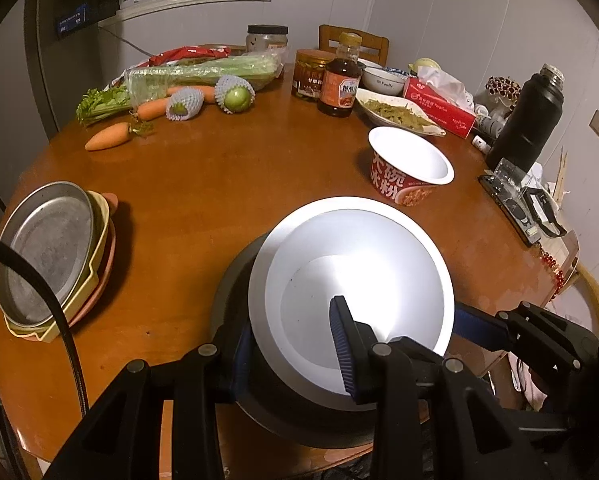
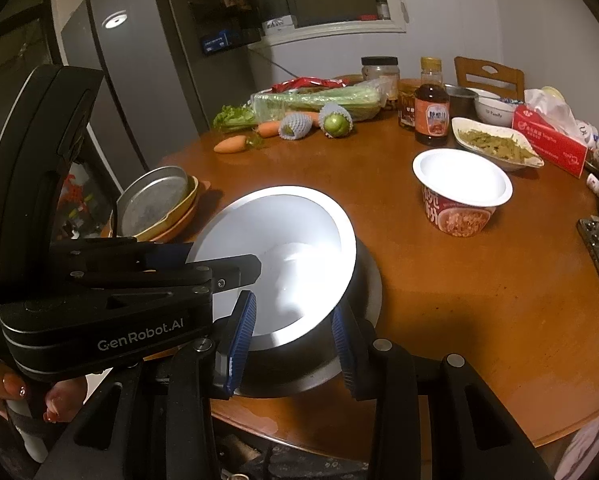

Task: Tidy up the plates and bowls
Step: 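Lower the white plate into the steel bowl and open the left tool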

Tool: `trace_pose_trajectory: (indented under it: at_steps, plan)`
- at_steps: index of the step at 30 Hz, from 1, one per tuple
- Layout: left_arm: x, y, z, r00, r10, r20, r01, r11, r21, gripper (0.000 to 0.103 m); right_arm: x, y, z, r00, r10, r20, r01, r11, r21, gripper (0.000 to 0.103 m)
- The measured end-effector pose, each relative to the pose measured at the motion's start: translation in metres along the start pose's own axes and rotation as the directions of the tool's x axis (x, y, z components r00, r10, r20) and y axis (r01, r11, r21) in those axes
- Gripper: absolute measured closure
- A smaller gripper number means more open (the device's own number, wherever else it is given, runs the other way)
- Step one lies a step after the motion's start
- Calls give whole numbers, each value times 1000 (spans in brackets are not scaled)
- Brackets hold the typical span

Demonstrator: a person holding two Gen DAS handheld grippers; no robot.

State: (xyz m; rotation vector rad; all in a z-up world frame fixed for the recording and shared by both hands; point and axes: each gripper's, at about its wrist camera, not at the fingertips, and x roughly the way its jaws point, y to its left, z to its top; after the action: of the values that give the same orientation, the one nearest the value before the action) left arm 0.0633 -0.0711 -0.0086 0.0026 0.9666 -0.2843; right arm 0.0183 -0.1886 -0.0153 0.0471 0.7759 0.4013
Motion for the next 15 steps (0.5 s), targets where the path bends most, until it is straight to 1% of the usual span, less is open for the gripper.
trace_pose_trajectory:
  at_steps: [8,12,15]
  plan:
    - [6,0,-1,1000,23,-8,-23,1000,7,67,8,-2,-3,1000,-4,-22,4,1000,3,63]
    - [8,-2,-1,999,54,-6,-54,998,21,67,13,2,-2,999,-27,-33,27,1000,-7,63]
    - [9,-2,-1,999,54,-4,-54,998,21,67,13,4,-4,999,-39,-31,38,999,-15,63]
